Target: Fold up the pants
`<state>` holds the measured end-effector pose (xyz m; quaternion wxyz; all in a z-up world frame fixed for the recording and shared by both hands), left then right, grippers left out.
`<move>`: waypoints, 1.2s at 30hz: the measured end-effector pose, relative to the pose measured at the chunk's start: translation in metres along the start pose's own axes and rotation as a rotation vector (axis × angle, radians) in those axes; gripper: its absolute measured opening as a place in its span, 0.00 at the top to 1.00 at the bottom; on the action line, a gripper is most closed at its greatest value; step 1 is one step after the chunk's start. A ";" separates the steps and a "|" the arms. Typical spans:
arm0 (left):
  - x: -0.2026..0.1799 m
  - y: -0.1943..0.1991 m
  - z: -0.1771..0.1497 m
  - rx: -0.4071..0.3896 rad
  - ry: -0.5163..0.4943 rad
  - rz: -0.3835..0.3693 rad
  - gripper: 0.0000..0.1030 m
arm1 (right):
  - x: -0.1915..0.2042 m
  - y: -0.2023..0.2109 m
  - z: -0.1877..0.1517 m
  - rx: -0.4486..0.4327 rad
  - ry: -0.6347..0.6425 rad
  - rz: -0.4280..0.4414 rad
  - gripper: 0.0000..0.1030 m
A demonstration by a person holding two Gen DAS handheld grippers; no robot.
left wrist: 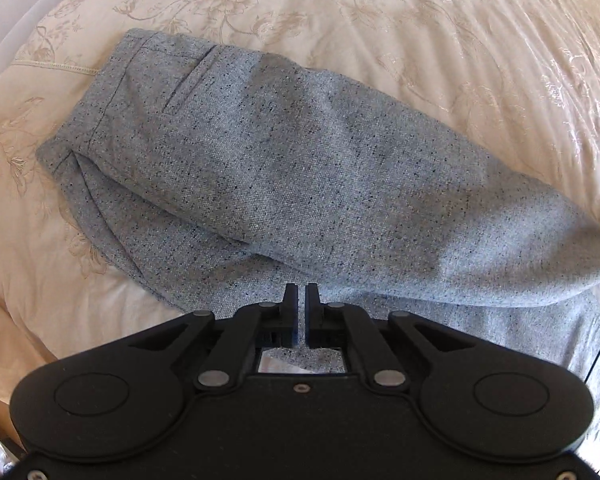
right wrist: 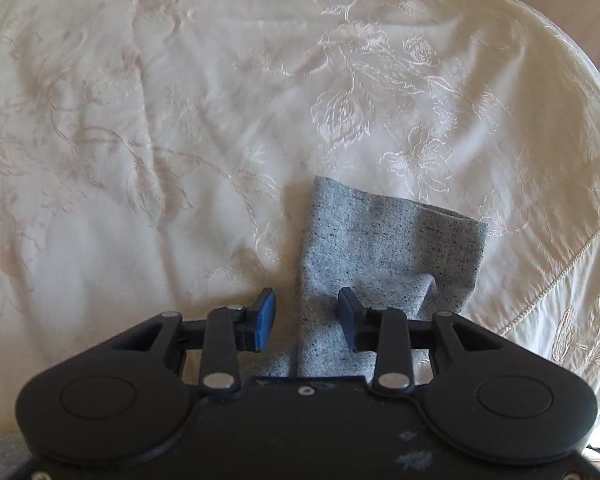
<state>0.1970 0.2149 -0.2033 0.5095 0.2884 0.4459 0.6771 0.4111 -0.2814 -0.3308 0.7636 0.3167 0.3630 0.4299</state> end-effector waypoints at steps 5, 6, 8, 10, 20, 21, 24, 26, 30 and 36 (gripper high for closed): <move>-0.005 0.009 -0.002 -0.024 -0.026 -0.044 0.89 | -0.031 0.029 0.011 -0.076 -0.095 0.090 0.98; -0.007 0.010 -0.002 -0.027 -0.034 -0.050 0.88 | -0.043 0.040 0.013 -0.097 -0.124 0.102 0.98; -0.007 0.007 -0.001 -0.026 -0.029 -0.058 0.81 | -0.068 0.060 0.013 -0.130 -0.185 0.120 0.98; -0.005 0.001 0.001 -0.017 -0.004 -0.063 0.72 | -0.094 0.076 0.008 -0.142 -0.240 0.126 0.98; 0.018 -0.020 0.021 -0.034 0.130 0.030 0.45 | -0.147 0.096 -0.048 -0.099 -0.328 0.091 0.98; 0.022 -0.022 0.021 -0.024 0.152 0.035 0.45 | -0.145 0.098 -0.052 -0.097 -0.330 0.095 0.98; 0.034 -0.036 0.020 0.004 0.199 0.049 0.42 | -0.141 0.100 -0.053 -0.102 -0.323 0.109 0.98; 0.042 -0.046 0.020 0.018 0.233 0.056 0.40 | -0.138 0.101 -0.054 -0.106 -0.319 0.117 0.98; 0.052 -0.066 0.026 0.039 0.375 0.044 0.40 | -0.134 0.101 -0.049 -0.112 -0.308 0.129 0.98; 0.055 -0.040 0.053 -0.096 0.414 0.020 0.85 | -0.138 0.111 -0.045 -0.131 -0.299 0.136 0.98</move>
Point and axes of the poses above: each gripper's, at about its wrist camera, not at the fingertips, and y roughly against the way its jaws point, x to its left, z to its top, the point moved 6 cm from there along -y, roughly the way its jaws point, and after that the axes turned 14 degrees about -x, right-handed, at the moved point
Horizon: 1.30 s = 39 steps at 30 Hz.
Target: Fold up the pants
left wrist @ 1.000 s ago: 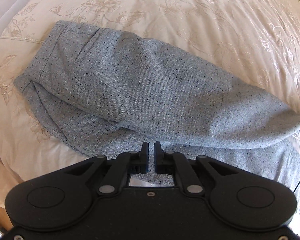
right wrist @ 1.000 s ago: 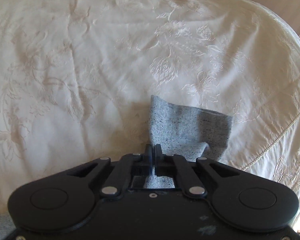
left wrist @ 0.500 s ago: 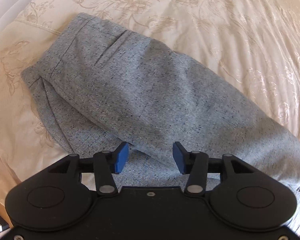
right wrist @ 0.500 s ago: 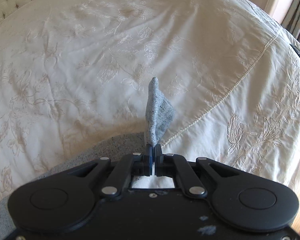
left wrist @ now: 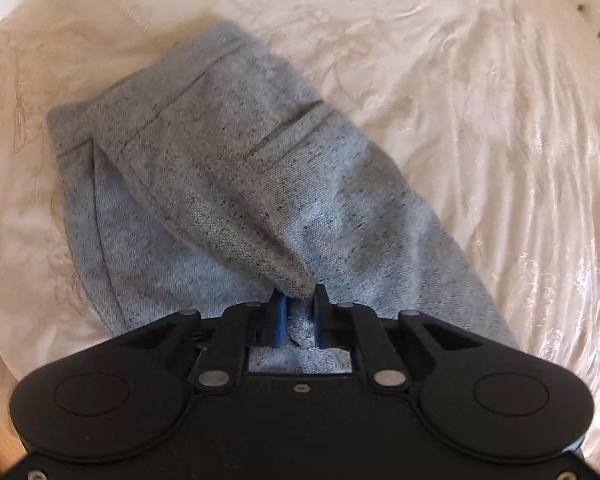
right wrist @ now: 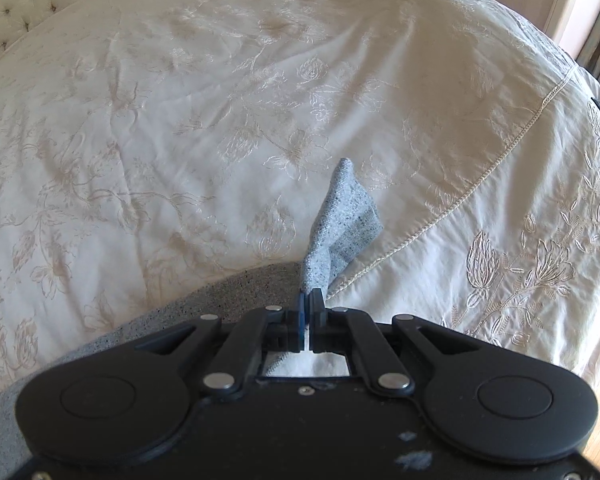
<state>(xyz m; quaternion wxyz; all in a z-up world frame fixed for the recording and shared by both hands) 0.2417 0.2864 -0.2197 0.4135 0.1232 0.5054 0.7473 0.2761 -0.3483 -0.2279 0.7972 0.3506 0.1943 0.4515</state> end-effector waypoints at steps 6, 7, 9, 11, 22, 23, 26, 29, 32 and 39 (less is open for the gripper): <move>-0.015 0.049 0.025 -0.072 -0.112 -0.047 0.87 | -0.018 0.027 0.004 -0.026 -0.046 0.012 0.98; -0.015 0.060 0.032 -0.085 -0.123 -0.061 0.87 | -0.023 0.035 0.003 -0.028 -0.059 0.012 0.98; -0.015 0.075 0.038 -0.096 -0.142 -0.075 0.87 | -0.036 0.051 0.000 -0.037 -0.084 0.007 0.98; -0.010 0.084 0.044 -0.097 -0.154 -0.082 0.87 | -0.048 0.065 -0.008 -0.039 -0.110 -0.003 0.98; 0.036 0.039 -0.005 0.052 -0.287 0.051 0.86 | -0.091 0.076 -0.142 0.172 -0.181 -0.127 0.98; 0.035 0.035 -0.009 0.052 -0.313 0.065 0.86 | -0.091 0.073 -0.153 0.193 -0.184 -0.139 0.98; 0.031 0.030 -0.010 0.051 -0.351 0.083 0.86 | -0.090 0.070 -0.169 0.215 -0.172 -0.155 0.98; 0.026 0.034 -0.006 0.037 -0.379 0.076 0.86 | -0.091 0.078 -0.170 0.198 -0.184 -0.153 0.98; 0.029 0.031 -0.005 0.051 -0.373 0.075 0.85 | -0.093 0.081 -0.172 0.196 -0.197 -0.167 0.98; 0.035 0.013 -0.009 0.074 -0.408 0.089 0.82 | -0.094 0.060 -0.183 0.230 -0.184 -0.212 0.98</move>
Point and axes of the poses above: each gripper's, at about its wrist camera, not at the fingertips, and y roughly against the way its jaws point, x to its left, z to its top, the point moved 6 cm from there along -y, roughly the way its jaws point, and after that the axes turned 14 degrees about -x, right-handed, at the moved point
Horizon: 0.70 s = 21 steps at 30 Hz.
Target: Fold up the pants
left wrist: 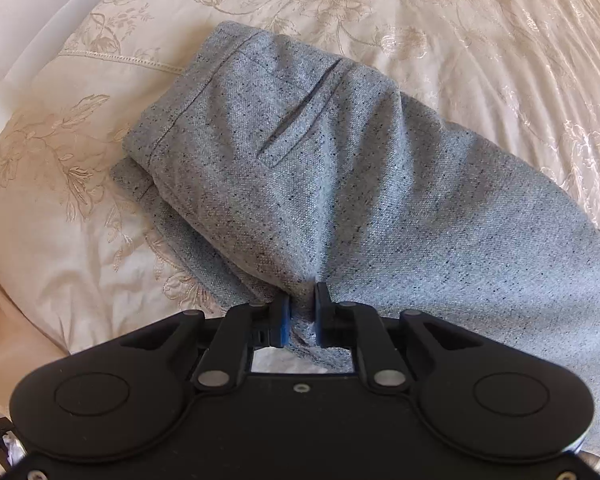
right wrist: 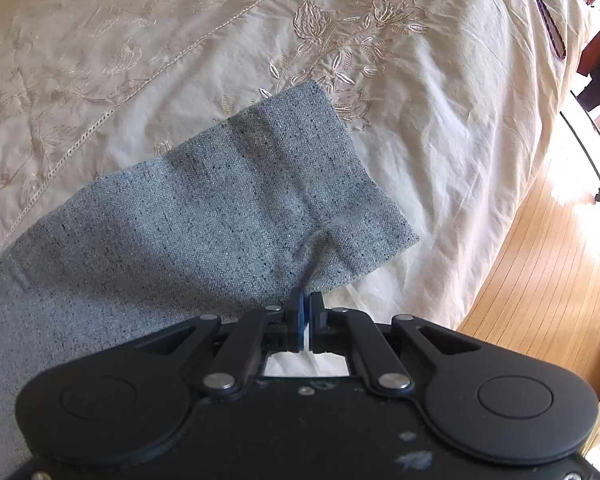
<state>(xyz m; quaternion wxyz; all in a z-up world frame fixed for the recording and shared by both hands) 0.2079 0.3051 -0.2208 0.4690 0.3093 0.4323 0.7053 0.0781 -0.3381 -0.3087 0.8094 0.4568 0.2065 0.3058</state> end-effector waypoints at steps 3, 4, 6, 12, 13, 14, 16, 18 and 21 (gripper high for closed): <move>0.001 -0.011 -0.004 0.028 -0.022 0.002 0.78 | 0.005 -0.009 -0.004 0.014 0.025 -0.020 0.97; 0.001 -0.011 -0.005 0.029 -0.033 0.000 0.74 | 0.007 -0.011 -0.006 0.020 0.036 -0.028 0.97; 0.003 -0.007 -0.005 0.028 -0.057 -0.010 0.70 | 0.008 -0.009 -0.006 0.028 0.047 -0.043 0.94; 0.020 0.020 -0.001 0.031 -0.107 -0.016 0.65 | 0.007 0.010 -0.001 0.031 0.040 -0.068 0.87; 0.023 0.025 -0.001 0.020 -0.127 0.002 0.67 | 0.007 0.016 0.001 0.020 0.033 -0.064 0.86; 0.025 0.030 0.000 0.001 -0.154 0.032 0.68 | 0.008 0.021 0.004 0.007 0.028 -0.062 0.85; 0.026 0.039 0.005 -0.058 -0.202 0.056 0.68 | 0.011 0.034 0.008 -0.027 0.028 -0.058 0.84; 0.024 0.042 0.009 -0.104 -0.217 0.048 0.68 | 0.018 0.045 0.011 -0.064 0.034 -0.035 0.84; 0.015 0.031 0.015 -0.141 -0.208 0.007 0.67 | 0.034 0.054 0.015 -0.103 0.038 0.055 0.84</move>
Point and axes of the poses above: each gripper's, at about its wrist camera, not at the fingertips, and y roughly against the way its jaws point, x to its left, z to its top, the point moved 6 cm from there along -y, roughly the way its jaws point, and after that the axes turned 14 degrees about -x, right-handed, at the moved point
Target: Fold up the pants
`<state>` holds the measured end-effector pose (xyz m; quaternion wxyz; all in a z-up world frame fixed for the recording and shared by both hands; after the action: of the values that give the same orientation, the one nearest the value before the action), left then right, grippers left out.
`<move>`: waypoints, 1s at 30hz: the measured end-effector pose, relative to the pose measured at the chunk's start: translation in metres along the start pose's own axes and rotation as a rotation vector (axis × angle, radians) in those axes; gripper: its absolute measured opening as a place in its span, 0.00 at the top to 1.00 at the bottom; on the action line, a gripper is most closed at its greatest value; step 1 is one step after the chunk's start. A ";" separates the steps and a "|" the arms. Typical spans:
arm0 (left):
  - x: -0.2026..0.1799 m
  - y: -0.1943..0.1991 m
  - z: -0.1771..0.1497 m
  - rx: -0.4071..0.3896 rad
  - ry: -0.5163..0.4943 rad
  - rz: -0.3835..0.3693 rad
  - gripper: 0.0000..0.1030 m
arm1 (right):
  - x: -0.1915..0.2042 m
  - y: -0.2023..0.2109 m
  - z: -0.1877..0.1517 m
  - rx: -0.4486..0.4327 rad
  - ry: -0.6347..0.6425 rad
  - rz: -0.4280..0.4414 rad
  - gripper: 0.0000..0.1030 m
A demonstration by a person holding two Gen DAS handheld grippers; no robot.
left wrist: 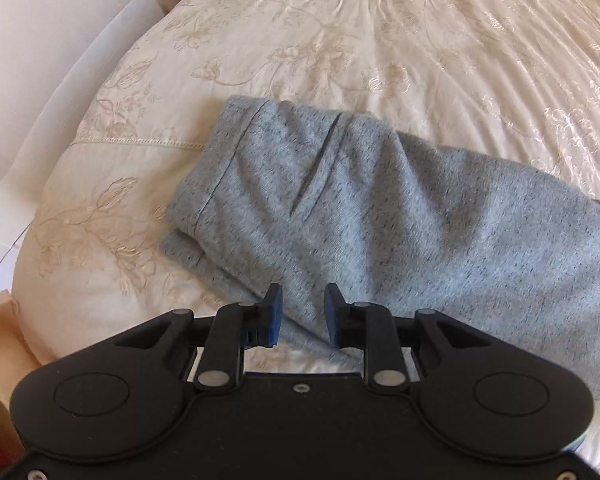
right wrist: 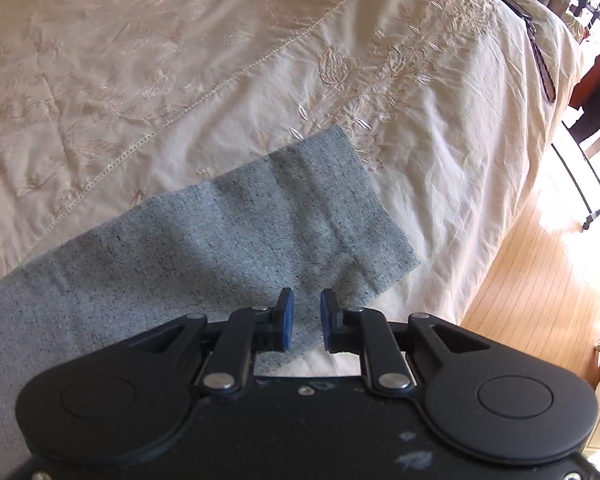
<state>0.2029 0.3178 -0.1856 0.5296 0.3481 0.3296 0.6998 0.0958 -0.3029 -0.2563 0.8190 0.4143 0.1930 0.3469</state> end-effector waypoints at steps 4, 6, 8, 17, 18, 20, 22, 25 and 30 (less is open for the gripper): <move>-0.007 -0.036 -0.015 0.058 -0.035 0.049 0.66 | 0.017 -0.014 -0.006 0.015 0.020 0.055 0.84; -0.004 -0.047 -0.031 0.110 -0.027 0.058 0.64 | 0.016 -0.028 -0.018 0.052 0.003 0.038 0.84; -0.003 -0.051 -0.036 0.106 -0.030 0.060 0.63 | 0.008 -0.046 -0.036 0.118 0.005 -0.003 0.84; -0.068 0.001 -0.008 -0.015 -0.103 0.053 0.70 | -0.036 -0.025 -0.016 0.029 0.005 0.070 0.84; -0.088 0.006 -0.009 -0.015 -0.110 0.019 0.70 | -0.038 -0.026 -0.007 0.009 0.019 0.088 0.84; -0.124 0.010 -0.015 -0.002 -0.117 -0.036 0.70 | -0.040 -0.035 0.007 0.000 0.034 0.124 0.83; -0.162 0.014 -0.027 0.021 -0.128 -0.091 0.70 | -0.044 -0.055 0.027 0.010 0.037 0.153 0.83; -0.214 0.015 -0.046 0.057 -0.156 -0.153 0.67 | -0.054 -0.090 0.041 0.056 0.036 0.161 0.84; -0.252 -0.004 -0.077 0.125 -0.179 -0.103 0.67 | -0.084 -0.136 0.044 0.120 0.103 0.108 0.84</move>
<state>0.1894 0.0672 -0.2652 0.5694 0.4244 0.3414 0.6157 0.1203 -0.4444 -0.3384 0.7616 0.4541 0.2330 0.3994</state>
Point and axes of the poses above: each gripper's, at about its wrist camera, not at the fingertips, and y roughly against the way its jaws point, x to its left, z to its top, the point moved 6 cm from there along -y, roughly the way its jaws point, and after that the axes turned 14 degrees about -x, right-handed, at the moved point
